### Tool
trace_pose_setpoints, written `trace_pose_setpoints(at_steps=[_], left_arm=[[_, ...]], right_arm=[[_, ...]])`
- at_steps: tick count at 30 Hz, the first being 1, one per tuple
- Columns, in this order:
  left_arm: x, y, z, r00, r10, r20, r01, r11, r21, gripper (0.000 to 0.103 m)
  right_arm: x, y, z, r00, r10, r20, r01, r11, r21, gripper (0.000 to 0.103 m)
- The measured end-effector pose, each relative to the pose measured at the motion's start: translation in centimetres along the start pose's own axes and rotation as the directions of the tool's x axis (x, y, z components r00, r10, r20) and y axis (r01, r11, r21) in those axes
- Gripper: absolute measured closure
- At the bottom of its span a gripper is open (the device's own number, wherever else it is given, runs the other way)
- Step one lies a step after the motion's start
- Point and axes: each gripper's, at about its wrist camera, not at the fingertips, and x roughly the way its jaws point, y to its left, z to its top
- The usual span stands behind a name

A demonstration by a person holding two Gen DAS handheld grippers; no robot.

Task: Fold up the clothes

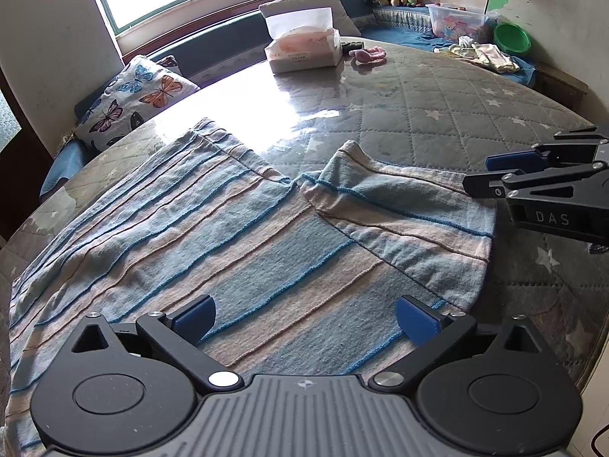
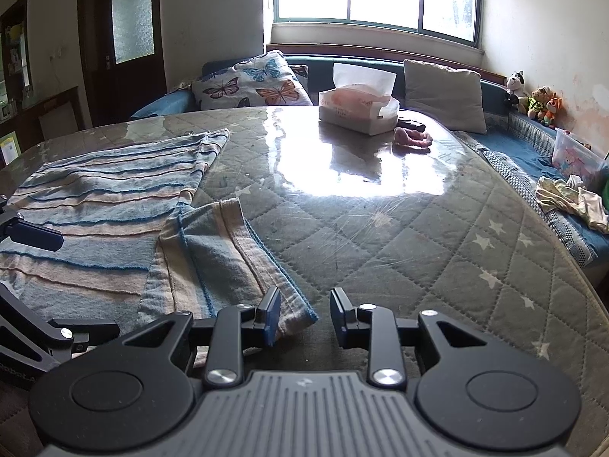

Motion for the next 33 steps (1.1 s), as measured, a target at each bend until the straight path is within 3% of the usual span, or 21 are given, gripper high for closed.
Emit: trace_pose_setpoints(at_steps=[18,24,27,33], left_arm=[[0.1,0.1,0.1,1.000,-0.011,-0.004,0.011,1.000,-0.008,0.000],[0.1,0.3,0.0,1.000,-0.011,-0.004,0.011,1.000,-0.010,0.000],[0.0,0.5,0.0,1.000,-0.007,-0.002,0.007,1.000,-0.014,0.000],[-0.4,1.3,0.0,1.000,-0.001,0.009,0.002,1.000,-0.030,0.000]], right_arm=[[0.2,0.0,0.1,1.000,0.014,-0.009,-0.014,1.000,0.009,0.077],[0.0,-0.4,0.0,1.000,0.020,-0.008,-0.019,0.999,0.033,0.075],[-0.1,-0.6,0.0,1.000,0.021,-0.010,-0.020,0.999,0.045,0.068],[-0.2,-1.1,-0.2,1.000,0.022,-0.014,-0.021,0.998,0.067,0.067]])
